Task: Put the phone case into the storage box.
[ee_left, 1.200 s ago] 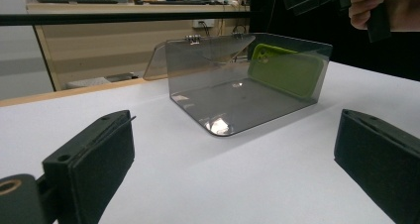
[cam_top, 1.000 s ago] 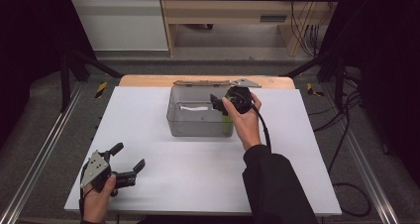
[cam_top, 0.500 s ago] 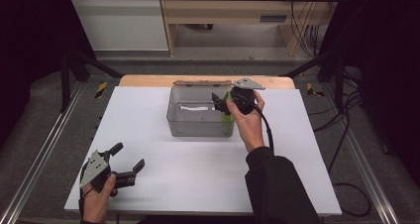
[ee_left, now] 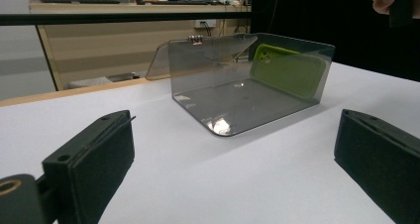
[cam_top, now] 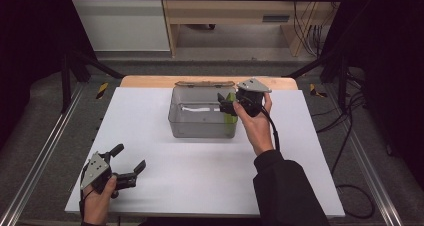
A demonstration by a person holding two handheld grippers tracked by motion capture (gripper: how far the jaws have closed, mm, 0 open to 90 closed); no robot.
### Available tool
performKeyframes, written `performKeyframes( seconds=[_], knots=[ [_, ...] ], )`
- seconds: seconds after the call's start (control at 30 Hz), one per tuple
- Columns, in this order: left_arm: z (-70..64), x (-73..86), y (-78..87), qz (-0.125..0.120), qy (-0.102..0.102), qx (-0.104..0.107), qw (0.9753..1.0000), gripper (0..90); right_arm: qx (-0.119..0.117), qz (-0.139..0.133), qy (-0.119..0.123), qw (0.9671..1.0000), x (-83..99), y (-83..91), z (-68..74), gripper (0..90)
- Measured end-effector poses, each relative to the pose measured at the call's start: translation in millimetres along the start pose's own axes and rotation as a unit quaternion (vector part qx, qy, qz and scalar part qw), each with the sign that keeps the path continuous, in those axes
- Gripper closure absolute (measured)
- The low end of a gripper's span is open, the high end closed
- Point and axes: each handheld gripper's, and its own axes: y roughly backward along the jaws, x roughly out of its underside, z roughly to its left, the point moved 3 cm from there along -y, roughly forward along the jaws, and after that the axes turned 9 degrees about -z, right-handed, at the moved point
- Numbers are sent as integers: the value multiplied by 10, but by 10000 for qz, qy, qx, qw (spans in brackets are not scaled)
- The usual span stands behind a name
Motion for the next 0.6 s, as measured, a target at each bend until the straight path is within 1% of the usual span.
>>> performKeyframes(
  seconds=[0.07,0.13,0.27,0.47,0.6],
  knots=[
    [-1,-1,2,-4,5,0,10000,19,105,-59,31,9999,-1,20,-14,47],
    [0,-1,3,-6,9,0,10000,19,100,-37,-9,9999,8,35,-24,47],
    [5,0,5,-7,10,-6,10000,19,146,-87,-26,9999,24,68,-67,46],
    [35,-10,20,-41,24,-44,10000,18,303,-273,-20,9992,37,137,-153,52],
    [76,-24,50,-101,78,-113,9999,19,337,-409,-66,9986,21,204,-217,53]
  ],
)
